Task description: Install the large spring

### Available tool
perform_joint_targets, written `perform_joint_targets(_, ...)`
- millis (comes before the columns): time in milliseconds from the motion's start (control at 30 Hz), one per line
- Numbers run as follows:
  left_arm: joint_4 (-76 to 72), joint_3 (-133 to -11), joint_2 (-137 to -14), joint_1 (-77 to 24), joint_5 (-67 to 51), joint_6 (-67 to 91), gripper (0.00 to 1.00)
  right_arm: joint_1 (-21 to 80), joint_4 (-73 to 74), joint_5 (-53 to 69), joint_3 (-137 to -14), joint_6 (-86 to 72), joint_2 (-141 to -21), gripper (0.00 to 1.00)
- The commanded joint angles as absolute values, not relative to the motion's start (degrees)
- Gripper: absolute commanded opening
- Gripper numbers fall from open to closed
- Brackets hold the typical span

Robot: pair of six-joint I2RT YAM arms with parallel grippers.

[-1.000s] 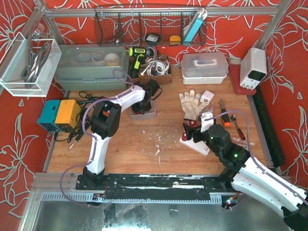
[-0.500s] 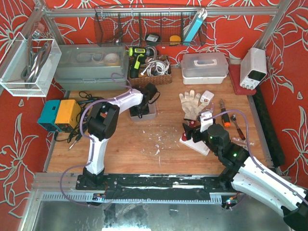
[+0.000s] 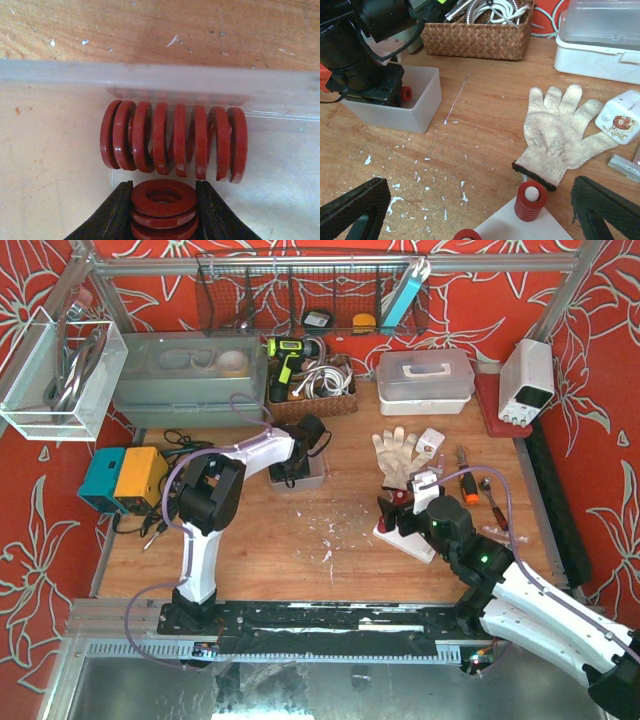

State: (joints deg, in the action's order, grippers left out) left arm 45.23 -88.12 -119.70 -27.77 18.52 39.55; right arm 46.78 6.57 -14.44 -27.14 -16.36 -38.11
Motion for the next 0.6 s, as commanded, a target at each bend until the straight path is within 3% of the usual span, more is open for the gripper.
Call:
perform_joint_targets(0, 45.7, -86.7, -115.4, -27.9, 19.1, 38.4, 0.15, 46.8, 6.6, -13.2, -28.4, -17.6, -38.7, 0.99)
perform_joint_targets(333, 35.6, -82.2, -101.8, -28.5, 22.2, 32.5, 0.05, 46.8, 16.5, -15.0, -36.5, -24.7, -40.7, 0.99)
perform_joint_targets(567, 10.6, -67.3, -88.2, -34.1, 18.0, 16.1, 0.00, 46.3, 28.0, -12.1, -46.7, -22.9, -46.9, 0.99)
